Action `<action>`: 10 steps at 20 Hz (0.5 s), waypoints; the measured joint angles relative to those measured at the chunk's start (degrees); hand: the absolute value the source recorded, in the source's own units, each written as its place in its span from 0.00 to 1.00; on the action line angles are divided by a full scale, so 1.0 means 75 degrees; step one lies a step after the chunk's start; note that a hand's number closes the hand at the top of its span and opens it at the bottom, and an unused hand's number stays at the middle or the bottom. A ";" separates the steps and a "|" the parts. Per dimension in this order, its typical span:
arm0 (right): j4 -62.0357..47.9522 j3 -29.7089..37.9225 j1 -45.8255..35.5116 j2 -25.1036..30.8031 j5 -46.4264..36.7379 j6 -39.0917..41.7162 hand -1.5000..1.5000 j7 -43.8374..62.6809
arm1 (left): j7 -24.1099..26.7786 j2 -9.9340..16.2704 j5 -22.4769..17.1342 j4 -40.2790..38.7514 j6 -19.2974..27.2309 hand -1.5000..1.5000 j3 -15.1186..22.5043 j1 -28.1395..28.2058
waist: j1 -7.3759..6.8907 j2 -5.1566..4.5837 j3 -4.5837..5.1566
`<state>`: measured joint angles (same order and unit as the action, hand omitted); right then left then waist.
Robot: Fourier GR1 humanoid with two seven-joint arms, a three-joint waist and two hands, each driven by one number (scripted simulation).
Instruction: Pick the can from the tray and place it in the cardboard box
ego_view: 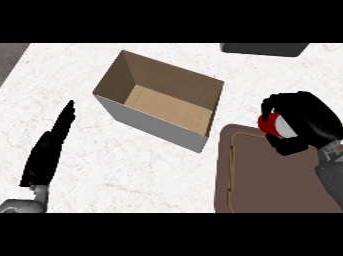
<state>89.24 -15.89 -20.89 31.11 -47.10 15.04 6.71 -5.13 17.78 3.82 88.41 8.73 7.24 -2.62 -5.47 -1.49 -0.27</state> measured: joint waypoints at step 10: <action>-0.2321 0.1296 -0.2069 -0.0450 0.2154 0.0110 1.00 -0.3492 | 0.0083 -0.0020 -0.0019 -0.0212 0.0037 0.50 -0.0212 0.0094 | 0.0345 0.0097 0.0020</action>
<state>71.83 -6.17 -36.40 27.74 -30.94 15.87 -19.48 -4.50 17.63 3.68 86.82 9.01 5.65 -1.91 -2.88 -0.76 -0.12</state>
